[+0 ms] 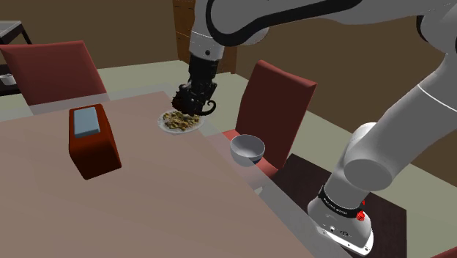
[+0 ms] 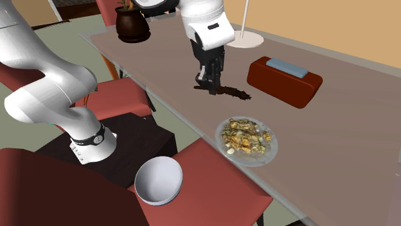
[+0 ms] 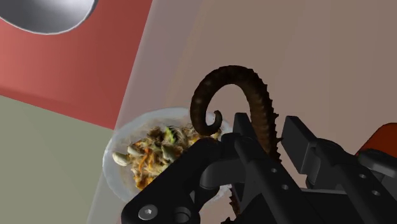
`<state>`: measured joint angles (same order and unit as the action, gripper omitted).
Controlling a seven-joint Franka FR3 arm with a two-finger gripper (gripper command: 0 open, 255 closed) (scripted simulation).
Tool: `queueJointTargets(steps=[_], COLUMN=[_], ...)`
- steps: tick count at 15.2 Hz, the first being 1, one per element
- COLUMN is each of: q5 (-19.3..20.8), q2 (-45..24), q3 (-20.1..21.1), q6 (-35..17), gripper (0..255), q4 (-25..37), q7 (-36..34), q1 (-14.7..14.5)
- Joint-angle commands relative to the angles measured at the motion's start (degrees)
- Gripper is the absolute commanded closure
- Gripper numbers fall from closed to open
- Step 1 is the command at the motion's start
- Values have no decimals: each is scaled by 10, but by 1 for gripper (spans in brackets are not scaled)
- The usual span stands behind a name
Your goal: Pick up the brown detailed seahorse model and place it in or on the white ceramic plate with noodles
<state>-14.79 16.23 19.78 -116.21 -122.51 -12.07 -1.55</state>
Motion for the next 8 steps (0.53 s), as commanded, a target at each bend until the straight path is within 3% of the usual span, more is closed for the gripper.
queueJointTargets(steps=[1, 8], q5=[12, 55], q2=[-34, -164], q3=[-5, -21], q6=[5, 35], gripper=[255, 255], q4=[36, 187], q7=[7, 25], q1=[9, 33])
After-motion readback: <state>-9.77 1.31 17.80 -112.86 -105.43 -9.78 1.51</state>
